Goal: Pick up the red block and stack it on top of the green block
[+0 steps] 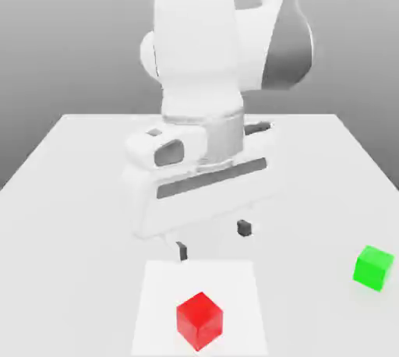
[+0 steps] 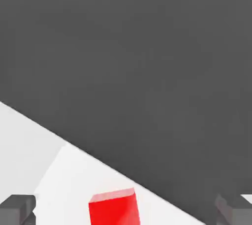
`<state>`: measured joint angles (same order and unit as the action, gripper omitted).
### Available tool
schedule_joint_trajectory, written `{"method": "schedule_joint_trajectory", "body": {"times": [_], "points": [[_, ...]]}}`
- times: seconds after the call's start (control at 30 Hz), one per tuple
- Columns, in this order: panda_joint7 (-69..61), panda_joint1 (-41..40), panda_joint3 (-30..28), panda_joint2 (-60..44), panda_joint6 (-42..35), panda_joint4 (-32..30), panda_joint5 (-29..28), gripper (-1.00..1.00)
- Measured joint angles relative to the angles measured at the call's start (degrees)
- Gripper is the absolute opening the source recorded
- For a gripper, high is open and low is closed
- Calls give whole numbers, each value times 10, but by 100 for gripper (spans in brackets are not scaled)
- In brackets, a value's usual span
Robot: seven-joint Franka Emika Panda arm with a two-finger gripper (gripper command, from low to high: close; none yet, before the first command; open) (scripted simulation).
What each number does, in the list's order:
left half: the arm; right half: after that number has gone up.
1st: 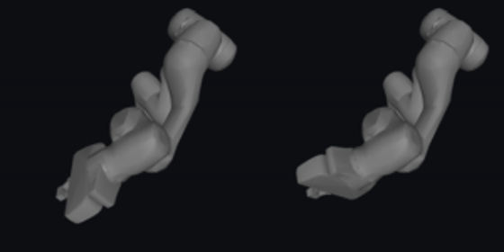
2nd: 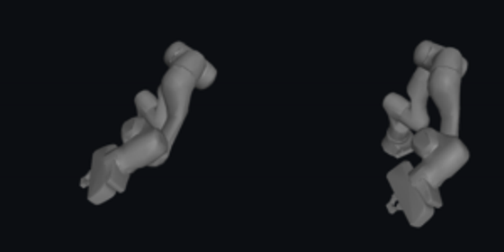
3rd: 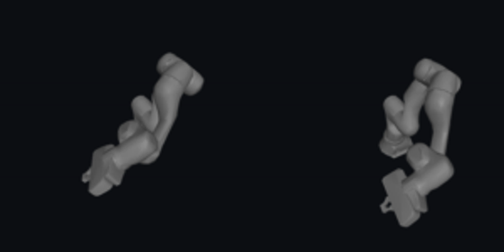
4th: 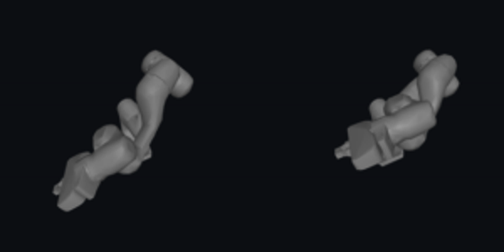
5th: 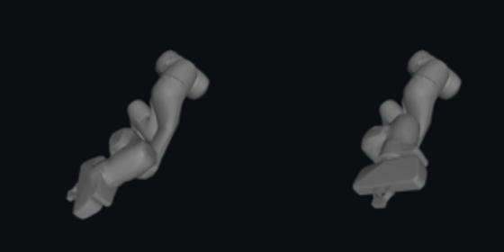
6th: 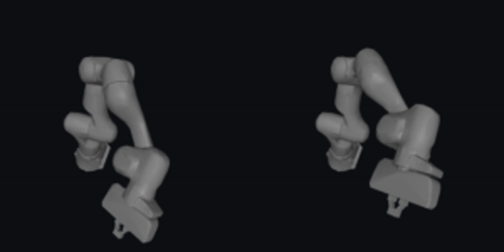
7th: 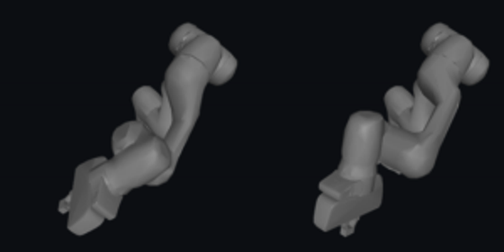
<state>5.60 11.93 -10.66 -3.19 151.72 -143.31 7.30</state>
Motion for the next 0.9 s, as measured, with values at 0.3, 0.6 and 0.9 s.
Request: {"method": "schedule_joint_trajectory", "body": {"times": [0.3, 0.6, 0.9], "points": [[-66, -30, 34, -173, 119, -1, 17, -100], [-54, -23, 24, -141, 92, -6, 1, -100], [32, 82, 92, -43, 9, -23, -51, -100]]}}
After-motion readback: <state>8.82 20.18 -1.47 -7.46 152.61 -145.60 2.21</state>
